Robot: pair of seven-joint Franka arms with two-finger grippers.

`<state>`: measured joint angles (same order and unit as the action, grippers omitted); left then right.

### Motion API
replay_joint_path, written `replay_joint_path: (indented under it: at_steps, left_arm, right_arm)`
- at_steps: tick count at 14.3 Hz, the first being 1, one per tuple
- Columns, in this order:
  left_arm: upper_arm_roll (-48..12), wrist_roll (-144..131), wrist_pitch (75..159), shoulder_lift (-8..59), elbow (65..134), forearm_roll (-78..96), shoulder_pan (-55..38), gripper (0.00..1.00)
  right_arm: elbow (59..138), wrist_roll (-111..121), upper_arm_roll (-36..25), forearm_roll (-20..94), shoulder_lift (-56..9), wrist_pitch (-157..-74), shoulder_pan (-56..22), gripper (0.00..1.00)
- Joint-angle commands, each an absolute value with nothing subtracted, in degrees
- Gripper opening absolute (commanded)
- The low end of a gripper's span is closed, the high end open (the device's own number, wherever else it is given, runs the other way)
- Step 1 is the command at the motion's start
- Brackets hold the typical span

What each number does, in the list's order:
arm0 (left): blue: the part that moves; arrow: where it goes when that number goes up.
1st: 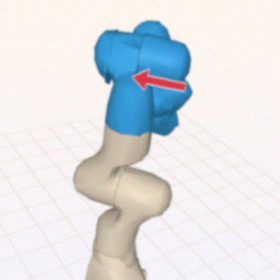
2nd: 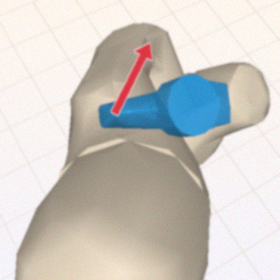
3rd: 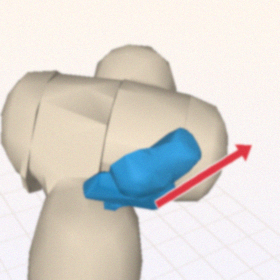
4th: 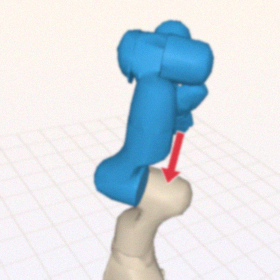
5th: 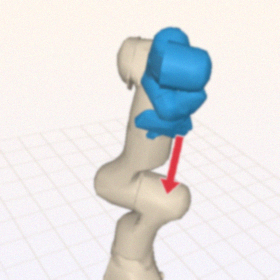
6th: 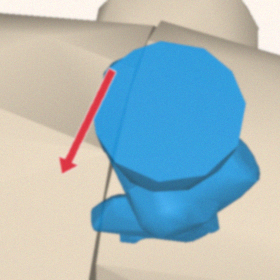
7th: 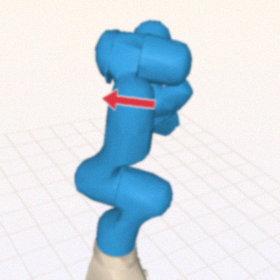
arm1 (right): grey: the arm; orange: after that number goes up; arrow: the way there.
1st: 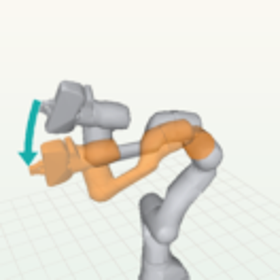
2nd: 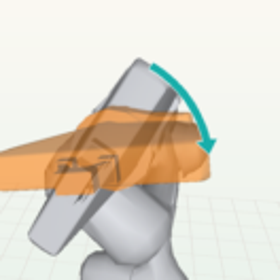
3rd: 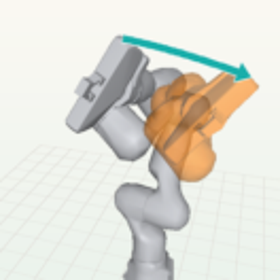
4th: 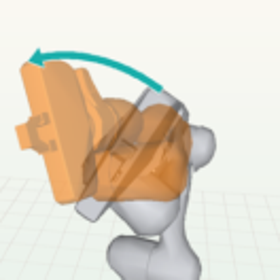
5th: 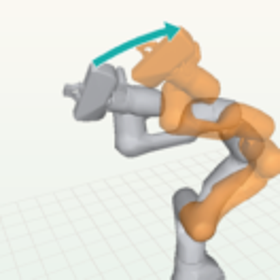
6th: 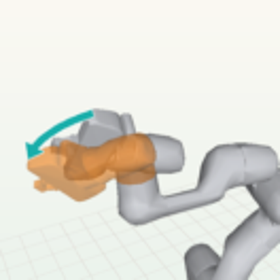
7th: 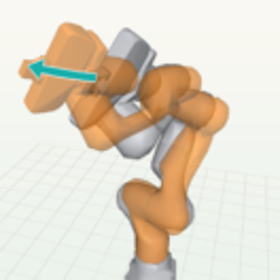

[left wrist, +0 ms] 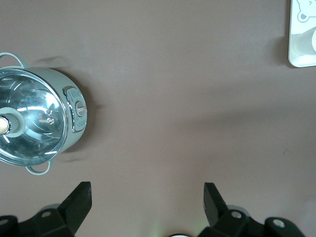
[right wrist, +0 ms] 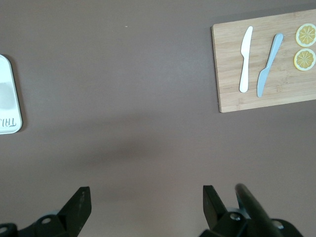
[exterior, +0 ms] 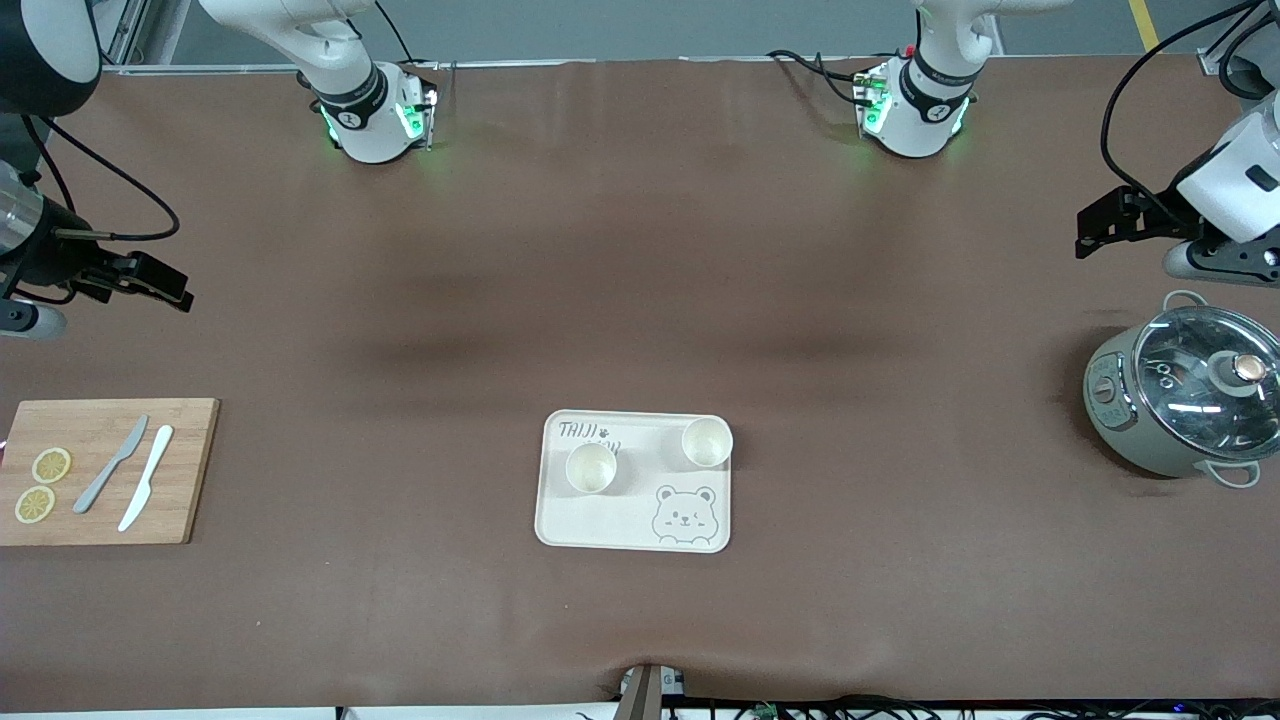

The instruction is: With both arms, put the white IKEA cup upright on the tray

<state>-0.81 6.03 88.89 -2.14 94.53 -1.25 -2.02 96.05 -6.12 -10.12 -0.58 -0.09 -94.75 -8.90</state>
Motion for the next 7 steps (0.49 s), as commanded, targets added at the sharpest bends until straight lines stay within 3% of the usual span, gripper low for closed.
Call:
replay_joint_path:
  at_steps: [1,7]
  left_arm:
    - [-0.9,6.9,89.0,-1.7,93.7,-0.4,-1.6,1.00]
    - [-0.9,6.9,89.0,-1.7,93.8,-0.6,-1.7,1.00]
  right_arm:
    - [98.9,-5.5,-9.1,-1.8,2.1,-95.7,-8.1,1.00]
    - [99.4,-5.5,-9.1,-1.8,2.5,-96.0,-8.1,1.00]
